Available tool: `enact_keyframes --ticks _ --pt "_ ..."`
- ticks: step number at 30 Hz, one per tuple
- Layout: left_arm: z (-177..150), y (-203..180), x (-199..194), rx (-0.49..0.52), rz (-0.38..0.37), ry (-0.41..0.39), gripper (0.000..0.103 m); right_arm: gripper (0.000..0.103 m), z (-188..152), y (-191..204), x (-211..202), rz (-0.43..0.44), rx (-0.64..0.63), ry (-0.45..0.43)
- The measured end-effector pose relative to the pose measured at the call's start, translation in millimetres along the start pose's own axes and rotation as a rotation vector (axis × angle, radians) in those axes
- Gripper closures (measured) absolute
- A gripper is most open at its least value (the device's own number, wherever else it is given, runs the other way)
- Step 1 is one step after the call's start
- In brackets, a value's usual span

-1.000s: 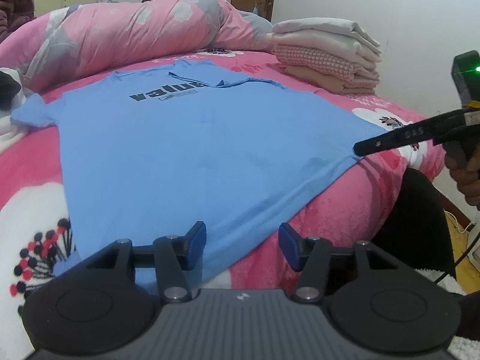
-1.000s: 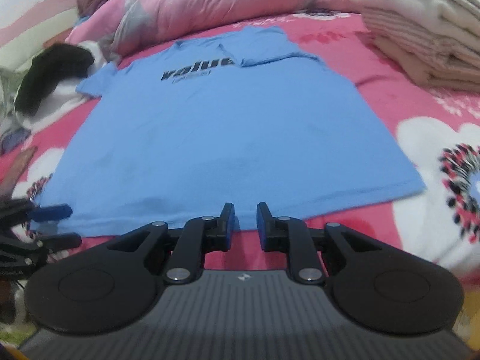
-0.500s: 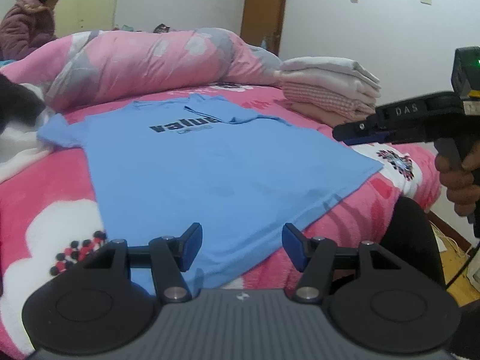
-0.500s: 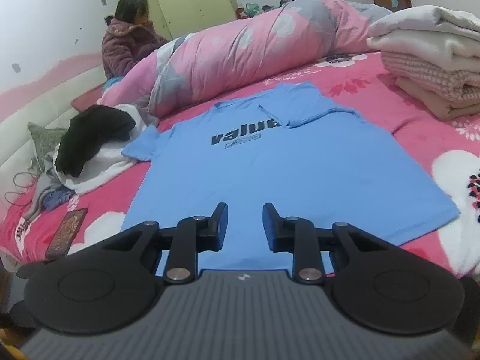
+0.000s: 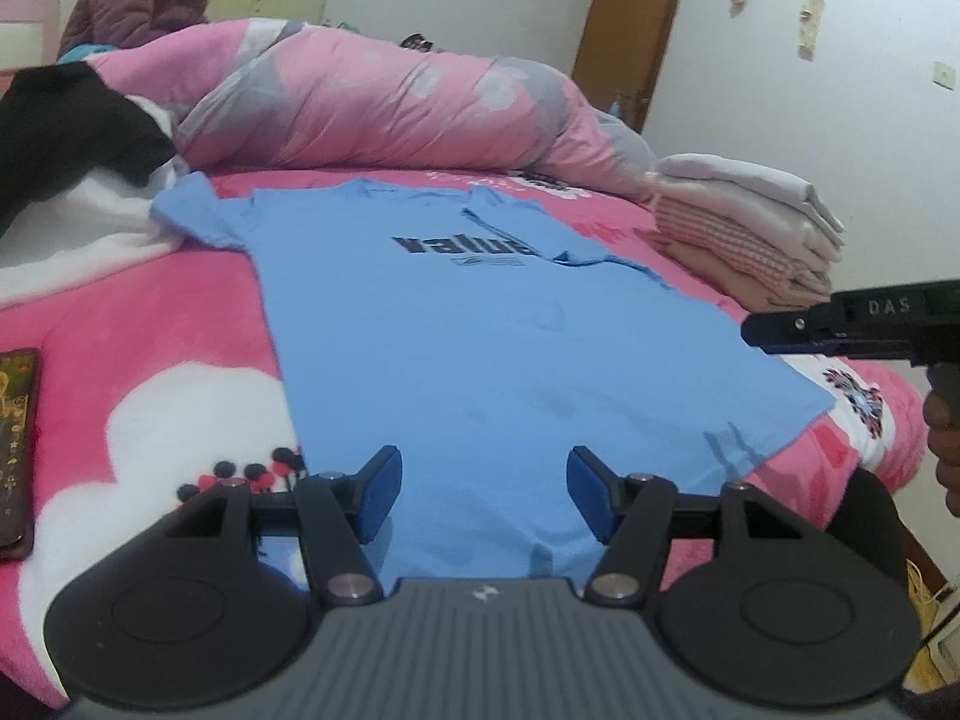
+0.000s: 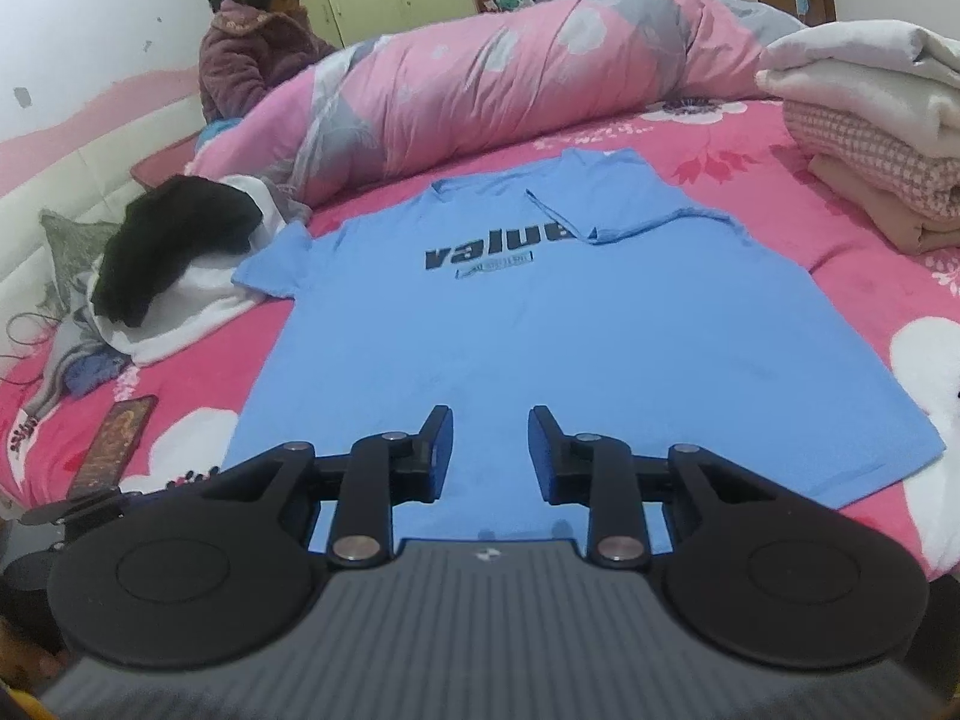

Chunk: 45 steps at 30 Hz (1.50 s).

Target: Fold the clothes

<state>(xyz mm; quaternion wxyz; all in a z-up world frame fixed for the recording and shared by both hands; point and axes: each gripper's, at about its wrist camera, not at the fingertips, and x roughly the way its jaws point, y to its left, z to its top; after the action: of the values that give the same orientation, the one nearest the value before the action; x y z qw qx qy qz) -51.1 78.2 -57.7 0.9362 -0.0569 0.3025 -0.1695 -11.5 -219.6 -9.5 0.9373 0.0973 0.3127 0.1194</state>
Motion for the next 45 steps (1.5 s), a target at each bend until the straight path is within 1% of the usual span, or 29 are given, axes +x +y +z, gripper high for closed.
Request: enact_keyframes --ticks 5,14,18,23,28,30,33,36,38,40,43,45 --pt "9.1 8.9 7.5 -0.021 0.017 -0.006 0.041 0.076 7.8 5.4 14.5 0.008 -0.013 0.024" --pt "40.3 25.5 27.6 -0.041 0.061 -0.027 0.041 0.076 46.4 24.8 37.2 0.026 -0.094 0.019" --pt "60.9 36.0 37.5 -0.055 0.091 -0.041 0.041 0.076 67.3 34.5 50.0 0.046 -0.13 0.014" --pt "94.6 46.7 48.4 -0.076 0.146 -0.111 0.041 0.076 98.8 49.2 65.2 0.071 -0.188 -0.005" --pt "131.1 55.5 64.6 -0.141 0.177 -0.19 0.041 0.076 142.1 68.2 80.2 0.095 -0.251 -0.037" --pt "145.2 60.2 74.3 -0.153 0.212 -0.232 0.041 0.076 166.0 78.6 88.6 0.126 -0.261 -0.053" --pt "161.9 74.4 96.2 -0.194 0.305 -0.264 0.041 0.075 203.7 98.4 110.2 0.19 -0.252 -0.076" --pt "162.3 96.2 120.4 -0.252 0.381 -0.269 0.041 0.073 229.1 124.5 144.6 0.247 -0.272 -0.084" --pt "155.3 114.4 132.8 -0.307 0.426 -0.239 0.041 0.073 236.1 143.1 174.4 0.282 -0.292 -0.058" --pt "148.3 131.3 141.3 -0.349 0.471 -0.22 0.042 0.073 237.6 161.0 207.4 0.31 -0.317 -0.009" --pt "142.7 149.9 145.4 -0.379 0.552 -0.233 0.042 0.073 234.8 189.0 251.6 0.345 -0.376 0.06" --pt "139.9 166.1 148.2 -0.445 0.585 -0.23 0.042 0.073 229.8 207.1 277.4 0.368 -0.409 0.103"
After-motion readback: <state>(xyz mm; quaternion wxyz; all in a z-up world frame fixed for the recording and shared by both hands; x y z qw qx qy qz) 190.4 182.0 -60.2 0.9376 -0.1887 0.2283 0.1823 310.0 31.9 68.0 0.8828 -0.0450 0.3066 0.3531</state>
